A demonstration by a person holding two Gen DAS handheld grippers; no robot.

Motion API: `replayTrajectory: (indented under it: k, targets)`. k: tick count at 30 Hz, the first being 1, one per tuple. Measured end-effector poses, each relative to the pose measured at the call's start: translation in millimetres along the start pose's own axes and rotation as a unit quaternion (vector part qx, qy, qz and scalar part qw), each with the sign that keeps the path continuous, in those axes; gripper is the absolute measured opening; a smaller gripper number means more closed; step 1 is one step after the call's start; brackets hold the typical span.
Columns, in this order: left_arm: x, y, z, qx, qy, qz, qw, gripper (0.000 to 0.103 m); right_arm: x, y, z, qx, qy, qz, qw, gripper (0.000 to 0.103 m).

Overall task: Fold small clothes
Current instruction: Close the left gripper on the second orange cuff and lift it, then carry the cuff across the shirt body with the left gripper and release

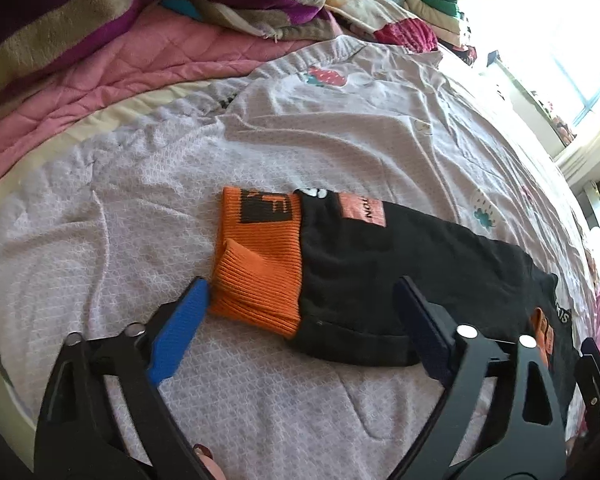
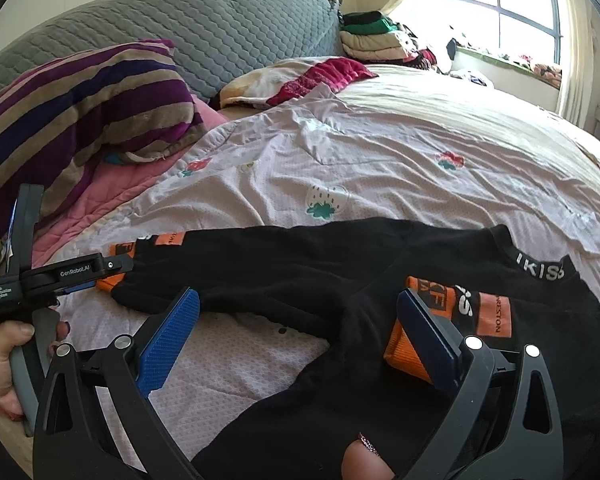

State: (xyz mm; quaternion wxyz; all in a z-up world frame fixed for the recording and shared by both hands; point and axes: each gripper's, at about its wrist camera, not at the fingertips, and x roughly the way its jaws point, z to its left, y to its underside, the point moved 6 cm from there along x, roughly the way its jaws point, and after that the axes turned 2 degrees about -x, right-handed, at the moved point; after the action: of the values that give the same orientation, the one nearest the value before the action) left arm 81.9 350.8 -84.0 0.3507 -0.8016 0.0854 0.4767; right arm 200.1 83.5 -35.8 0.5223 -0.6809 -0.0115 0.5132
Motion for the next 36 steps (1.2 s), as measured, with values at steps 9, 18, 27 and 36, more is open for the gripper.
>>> replayTrajectory:
  k: [9, 18, 27, 36]
  targets:
    - [15, -5, -9, 0.030, -0.049, -0.008, 0.9983, 0.028, 9, 7, -25, 0.037, 0.009, 0.009, 0.999, 0.098]
    - [-18, -22, -37, -0.004, 0.085, -0.055, 0.9949, 0.017, -7, 14, -48, 0.074, 0.014, -0.003, 0.997, 0.098]
    - [-53, -19, -81, 0.004, 0.171, -0.089, 0.9813, 0.016, -42, 23, -83, 0.121, 0.045, -0.037, 0.991, 0.098]
    - [-79, -4, -128, 0.048, 0.228, -0.094, 0.9680, 0.015, -83, 33, -119, 0.139, 0.113, -0.055, 0.982, 0.098]
